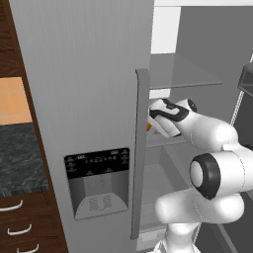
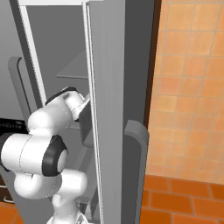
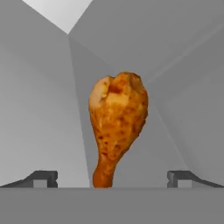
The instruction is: Place one sweet potato and one chicken drumstick in each tupperware on the nearby counter, to pack two identical lunches.
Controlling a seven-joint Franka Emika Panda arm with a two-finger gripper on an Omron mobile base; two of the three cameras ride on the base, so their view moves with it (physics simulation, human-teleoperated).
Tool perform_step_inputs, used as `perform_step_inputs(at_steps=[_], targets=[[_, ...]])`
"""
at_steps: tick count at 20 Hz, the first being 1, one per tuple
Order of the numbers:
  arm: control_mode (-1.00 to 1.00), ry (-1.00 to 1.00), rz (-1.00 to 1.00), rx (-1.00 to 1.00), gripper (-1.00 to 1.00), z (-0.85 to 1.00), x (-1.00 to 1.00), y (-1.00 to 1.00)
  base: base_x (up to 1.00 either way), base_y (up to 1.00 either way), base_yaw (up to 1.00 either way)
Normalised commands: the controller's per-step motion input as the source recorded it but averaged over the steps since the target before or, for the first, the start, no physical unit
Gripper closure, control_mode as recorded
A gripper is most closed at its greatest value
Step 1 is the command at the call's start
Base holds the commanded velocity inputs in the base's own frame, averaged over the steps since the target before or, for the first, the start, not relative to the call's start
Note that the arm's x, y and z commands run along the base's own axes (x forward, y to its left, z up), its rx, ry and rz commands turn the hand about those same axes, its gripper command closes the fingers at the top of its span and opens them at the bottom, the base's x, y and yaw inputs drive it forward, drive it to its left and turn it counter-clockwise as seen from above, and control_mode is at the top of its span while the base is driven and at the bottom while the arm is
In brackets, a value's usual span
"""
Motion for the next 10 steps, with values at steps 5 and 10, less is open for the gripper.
perform_step_inputs(at_steps=[5, 10], targets=[[-1.0, 0.0, 0.0, 0.0, -1.0, -0.27, 0.33, 0.09, 0.0, 0.0, 0.0], [-1.0, 0.0, 0.0, 0.0, -1.0, -0.25, 0.41, 0.0, 0.0, 0.0, 0.0]])
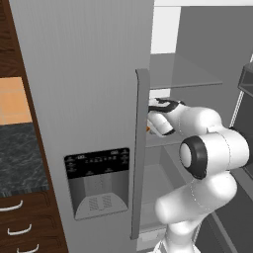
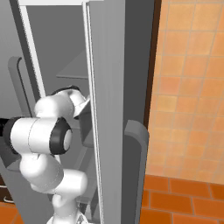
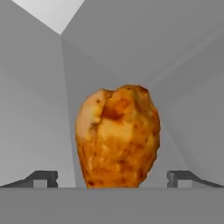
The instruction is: Place one sweet potato and one chicken drumstick in each tupperware on the nearby counter, to pack two identical lunches.
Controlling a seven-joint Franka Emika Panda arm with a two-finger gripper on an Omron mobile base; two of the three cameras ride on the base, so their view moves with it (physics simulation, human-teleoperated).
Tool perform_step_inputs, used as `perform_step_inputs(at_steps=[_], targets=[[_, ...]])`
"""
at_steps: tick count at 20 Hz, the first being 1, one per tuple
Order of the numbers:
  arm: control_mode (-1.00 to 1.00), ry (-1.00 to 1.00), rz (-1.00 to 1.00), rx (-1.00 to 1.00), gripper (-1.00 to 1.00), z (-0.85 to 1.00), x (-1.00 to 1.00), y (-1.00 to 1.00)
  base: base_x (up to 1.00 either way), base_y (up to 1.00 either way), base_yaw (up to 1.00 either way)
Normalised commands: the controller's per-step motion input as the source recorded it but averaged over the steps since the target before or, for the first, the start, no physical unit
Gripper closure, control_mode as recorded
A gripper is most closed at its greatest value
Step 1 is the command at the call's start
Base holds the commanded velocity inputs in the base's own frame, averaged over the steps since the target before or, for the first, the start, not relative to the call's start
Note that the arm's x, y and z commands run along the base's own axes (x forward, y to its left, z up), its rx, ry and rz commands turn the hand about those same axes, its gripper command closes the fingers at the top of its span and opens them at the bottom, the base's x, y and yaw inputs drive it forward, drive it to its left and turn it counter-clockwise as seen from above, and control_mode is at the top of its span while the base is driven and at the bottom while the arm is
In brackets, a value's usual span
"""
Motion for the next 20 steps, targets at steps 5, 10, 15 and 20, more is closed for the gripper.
perform_step_inputs(at_steps=[5, 10, 15, 20], targets=[[-1.0, 0.0, 0.0, 0.0, -1.0, -0.31, 0.39, 0.0, 0.0, 0.0, 0.0], [-1.0, 0.0, 0.0, -0.02, -1.0, -0.48, 0.08, 0.06, 0.0, 0.0, 0.0], [-1.0, -0.02, 0.01, -0.03, -1.0, -0.37, -0.38, 0.01, 0.0, 0.0, 0.0], [-1.0, -0.01, 0.04, -0.03, 1.0, -0.32, -0.31, 0.01, 0.0, 0.0, 0.0]])
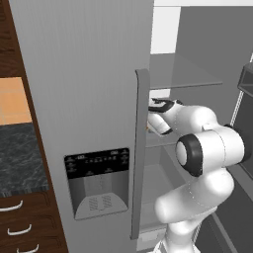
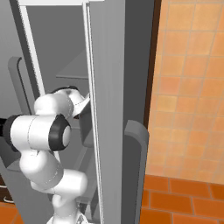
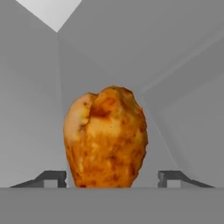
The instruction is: Place one sweet potato and one chicken drumstick in each tupperware on the nearby counter, to pack two identical lunches.
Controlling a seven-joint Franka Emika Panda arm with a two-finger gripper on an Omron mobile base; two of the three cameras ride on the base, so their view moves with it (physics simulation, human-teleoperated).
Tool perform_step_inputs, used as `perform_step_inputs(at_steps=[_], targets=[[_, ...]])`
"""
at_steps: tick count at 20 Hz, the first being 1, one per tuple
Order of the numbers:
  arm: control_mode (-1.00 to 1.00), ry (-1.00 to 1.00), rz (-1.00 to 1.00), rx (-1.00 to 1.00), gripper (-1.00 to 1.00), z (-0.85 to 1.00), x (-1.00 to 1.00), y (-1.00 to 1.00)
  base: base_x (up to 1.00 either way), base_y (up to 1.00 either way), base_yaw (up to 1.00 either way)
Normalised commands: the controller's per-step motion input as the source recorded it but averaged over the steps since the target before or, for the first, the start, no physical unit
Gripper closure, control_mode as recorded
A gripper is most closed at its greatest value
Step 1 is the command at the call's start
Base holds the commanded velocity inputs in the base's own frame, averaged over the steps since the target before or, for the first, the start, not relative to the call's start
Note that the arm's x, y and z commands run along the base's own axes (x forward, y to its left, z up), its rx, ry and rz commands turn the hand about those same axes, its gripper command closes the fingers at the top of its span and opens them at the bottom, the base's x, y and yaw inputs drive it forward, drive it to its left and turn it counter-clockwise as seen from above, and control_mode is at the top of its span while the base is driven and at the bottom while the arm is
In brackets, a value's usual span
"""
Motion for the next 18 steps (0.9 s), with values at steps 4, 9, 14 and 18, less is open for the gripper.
perform_step_inputs(at_steps=[4, 9, 14, 18], targets=[[-1.0, 0.01, 0.07, -0.02, 1.0, -0.36, 0.21, 0.14, 0.0, 0.0, 0.0], [-1.0, 0.03, 0.06, -0.03, 1.0, -0.4, 0.42, 0.24, 0.0, 0.0, 0.0], [-1.0, 0.01, 0.02, -0.04, 1.0, -0.22, 0.0, 0.1, 0.0, 0.0, 0.0], [-1.0, -0.01, 0.0, 0.0, 1.0, 0.0, -0.57, 0.0, 0.0, 0.0, 0.0]])
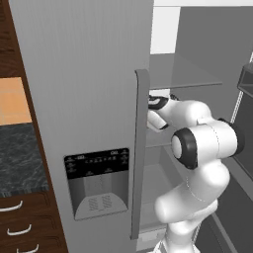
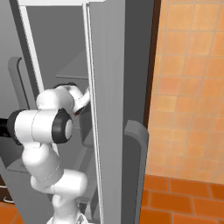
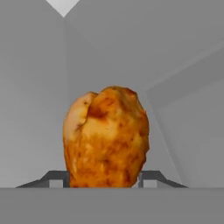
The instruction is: Place one sweet potato and one chicken drumstick in each tupperware on the nearby counter, to pack two identical lunches.
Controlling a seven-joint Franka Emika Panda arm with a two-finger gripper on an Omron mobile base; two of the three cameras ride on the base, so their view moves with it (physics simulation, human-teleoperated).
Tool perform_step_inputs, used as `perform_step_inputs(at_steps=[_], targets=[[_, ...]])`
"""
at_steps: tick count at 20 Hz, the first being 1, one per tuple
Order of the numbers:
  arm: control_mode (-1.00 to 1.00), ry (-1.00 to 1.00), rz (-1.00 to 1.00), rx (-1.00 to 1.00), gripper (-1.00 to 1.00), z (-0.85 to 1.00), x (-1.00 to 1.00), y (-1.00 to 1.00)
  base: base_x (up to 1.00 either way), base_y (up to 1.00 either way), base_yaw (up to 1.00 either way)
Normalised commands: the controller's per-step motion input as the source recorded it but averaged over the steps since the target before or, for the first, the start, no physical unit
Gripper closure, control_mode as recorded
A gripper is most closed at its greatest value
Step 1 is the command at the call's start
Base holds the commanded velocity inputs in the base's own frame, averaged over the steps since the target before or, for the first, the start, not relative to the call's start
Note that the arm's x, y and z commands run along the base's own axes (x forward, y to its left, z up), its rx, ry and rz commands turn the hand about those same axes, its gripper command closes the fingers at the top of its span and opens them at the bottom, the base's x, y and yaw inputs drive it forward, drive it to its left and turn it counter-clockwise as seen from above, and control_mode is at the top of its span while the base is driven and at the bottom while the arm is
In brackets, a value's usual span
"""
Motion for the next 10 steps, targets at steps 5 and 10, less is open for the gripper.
perform_step_inputs(at_steps=[5, 10], targets=[[-1.0, -0.12, 0.0, -0.01, 1.0, 0.09, -0.84, -0.22, 0.0, 0.0, 0.0], [-1.0, -0.04, 0.0, -0.16, 1.0, 0.36, -0.92, -0.48, 0.0, 0.0, 0.0]])
